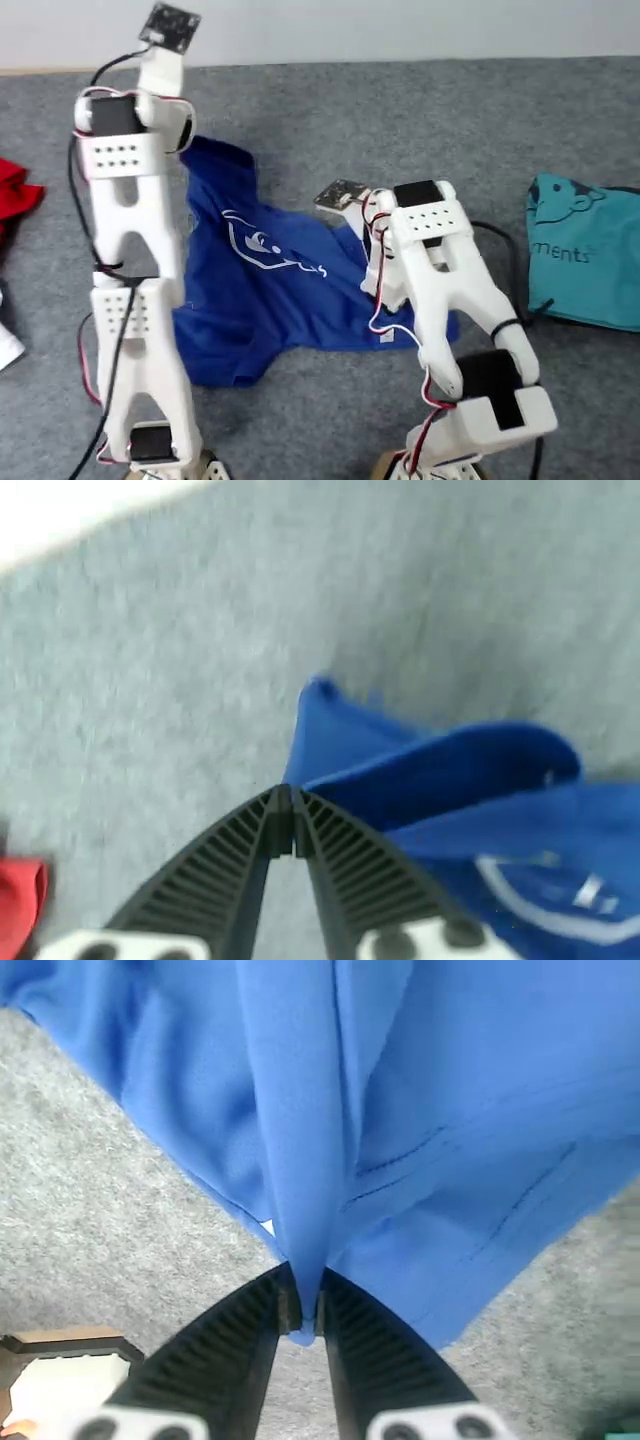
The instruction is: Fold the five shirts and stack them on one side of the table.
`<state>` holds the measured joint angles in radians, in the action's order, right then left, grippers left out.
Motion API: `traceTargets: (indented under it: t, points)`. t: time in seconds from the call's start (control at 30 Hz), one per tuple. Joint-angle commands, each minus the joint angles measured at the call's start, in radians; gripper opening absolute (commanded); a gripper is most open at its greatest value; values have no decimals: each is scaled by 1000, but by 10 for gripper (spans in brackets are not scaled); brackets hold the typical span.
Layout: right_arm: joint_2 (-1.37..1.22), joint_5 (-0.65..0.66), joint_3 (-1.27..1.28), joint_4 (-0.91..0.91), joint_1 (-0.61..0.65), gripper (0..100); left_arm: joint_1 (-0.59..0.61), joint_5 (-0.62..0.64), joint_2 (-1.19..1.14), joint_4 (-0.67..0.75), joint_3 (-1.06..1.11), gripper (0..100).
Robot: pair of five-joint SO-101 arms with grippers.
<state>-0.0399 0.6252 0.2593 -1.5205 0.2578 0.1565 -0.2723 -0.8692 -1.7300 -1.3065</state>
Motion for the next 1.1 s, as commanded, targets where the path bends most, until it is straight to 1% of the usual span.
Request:
traceTargets:
  t: [0.0,0.2,0.27,0.33,0.47,0.67,0.73,0.8,0.87,0.93,1.07]
  points:
    - [71,12,-6,-7,-16,35,21,-95,176,-28,274,2]
    - [74,12,-6,-8,-16,35,17,-265,427,-25,823,2]
    - [71,12,-6,-8,-16,35,17,-299,496,-23,974,2]
    - [71,12,-6,-7,-16,35,17,-316,551,-23,1096,2]
    - [71,12,-6,-7,-16,35,17,-322,614,-23,1250,2]
    - [71,12,-6,-7,-15,35,25,-336,652,-2,1256,10]
    - [71,11,-6,-7,-15,35,26,-376,669,-6,1241,55]
    - [70,9,-6,-7,-15,35,51,-382,697,5,1218,111]
    - [70,6,-5,-7,-15,35,97,-382,723,57,1176,153]
    - [70,6,-5,-7,-16,35,160,-394,736,140,1148,181]
    - [70,6,-5,-7,-16,35,245,-537,703,278,1152,204]
